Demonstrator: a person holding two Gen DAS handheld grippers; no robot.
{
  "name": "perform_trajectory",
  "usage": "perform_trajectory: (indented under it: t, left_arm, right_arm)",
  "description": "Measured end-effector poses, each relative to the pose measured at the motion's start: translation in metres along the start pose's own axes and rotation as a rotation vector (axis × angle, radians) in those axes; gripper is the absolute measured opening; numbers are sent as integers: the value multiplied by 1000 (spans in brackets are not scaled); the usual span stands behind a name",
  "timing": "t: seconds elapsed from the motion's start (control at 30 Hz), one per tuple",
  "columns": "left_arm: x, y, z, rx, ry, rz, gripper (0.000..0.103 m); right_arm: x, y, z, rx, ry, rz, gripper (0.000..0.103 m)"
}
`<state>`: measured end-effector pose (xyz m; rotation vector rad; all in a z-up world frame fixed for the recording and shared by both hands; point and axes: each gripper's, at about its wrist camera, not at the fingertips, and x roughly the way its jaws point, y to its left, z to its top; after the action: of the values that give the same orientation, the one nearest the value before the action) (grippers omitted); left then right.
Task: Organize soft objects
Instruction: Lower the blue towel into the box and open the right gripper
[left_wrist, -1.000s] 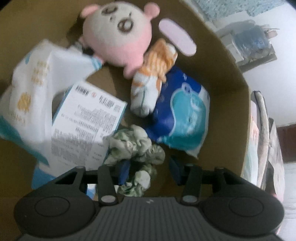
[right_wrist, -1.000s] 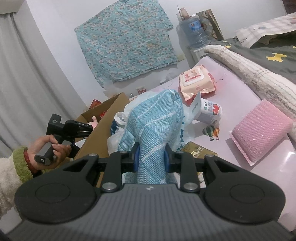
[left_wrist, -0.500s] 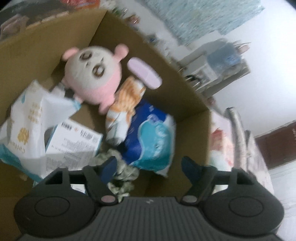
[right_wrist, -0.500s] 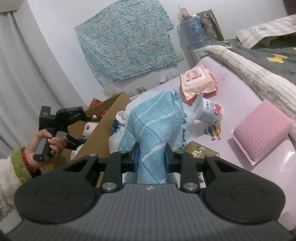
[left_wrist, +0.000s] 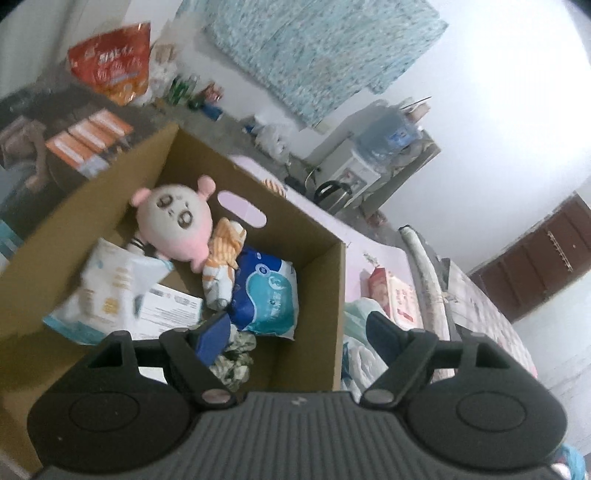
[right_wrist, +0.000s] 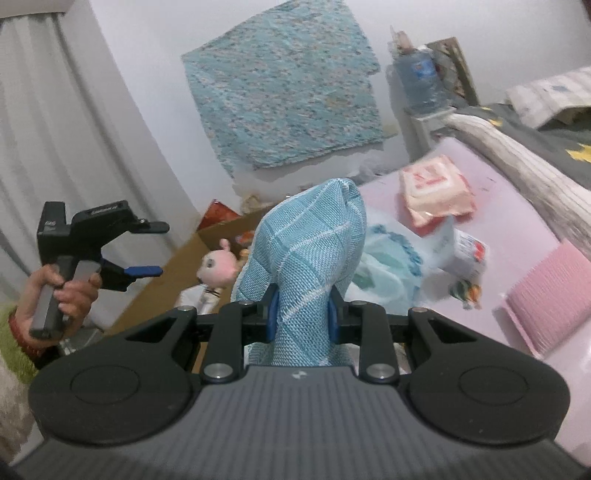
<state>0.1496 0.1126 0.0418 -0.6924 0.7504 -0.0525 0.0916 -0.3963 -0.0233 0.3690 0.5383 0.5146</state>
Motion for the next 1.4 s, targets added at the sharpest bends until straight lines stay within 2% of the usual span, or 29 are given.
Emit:
perform_trajectory:
  t: [0.13, 0.27, 0.4, 0.5, 0.6, 0.7, 0.83, 0.9, 1.0, 1.1, 1.27, 1.4]
  left_arm:
    - [-36, 13, -9, 15, -64, 0, 82]
    - [-69, 30, -21, 30, -143, 29, 82]
    - [-102, 48, -30, 44, -246, 77, 82]
    - [-124, 59, -35, 57, -327, 133, 83]
    - [-141, 71, -38, 58, -378, 176, 84]
    - [-152, 84, -40, 38, -400, 204, 84]
    - [-159, 105, -42, -10, -404, 230, 84]
    - [-160, 112, -42, -23, -406, 241, 84]
    - [-160, 119, -44, -30, -404, 250, 84]
    - [-159, 123, -44, -36, -396, 242, 84]
    - [-155, 125, -44, -38, -381, 231, 84]
    - [-151, 124, -45, -35, -366, 225, 84]
  right_arm:
    - [10, 27, 19, -55, 17, 61, 24]
    - [37, 61, 41, -106, 66, 181, 24]
    - [89, 102, 61, -144, 186, 319, 24]
    - [143, 144, 64, -248, 311, 353, 23]
    - [199, 193, 51, -413, 431, 338, 23]
    - [241, 237, 27, -582, 514, 325, 23]
    - [280, 282, -16, -739, 645, 374, 22]
    - [294, 292, -36, -782, 719, 404, 22]
    - [310, 298, -57, -758, 840, 459, 22]
    - [330, 294, -64, -638, 960, 509, 22]
    - [362, 275, -68, -423, 1086, 488, 25]
    - [366, 268, -71, -357, 1110, 430, 30]
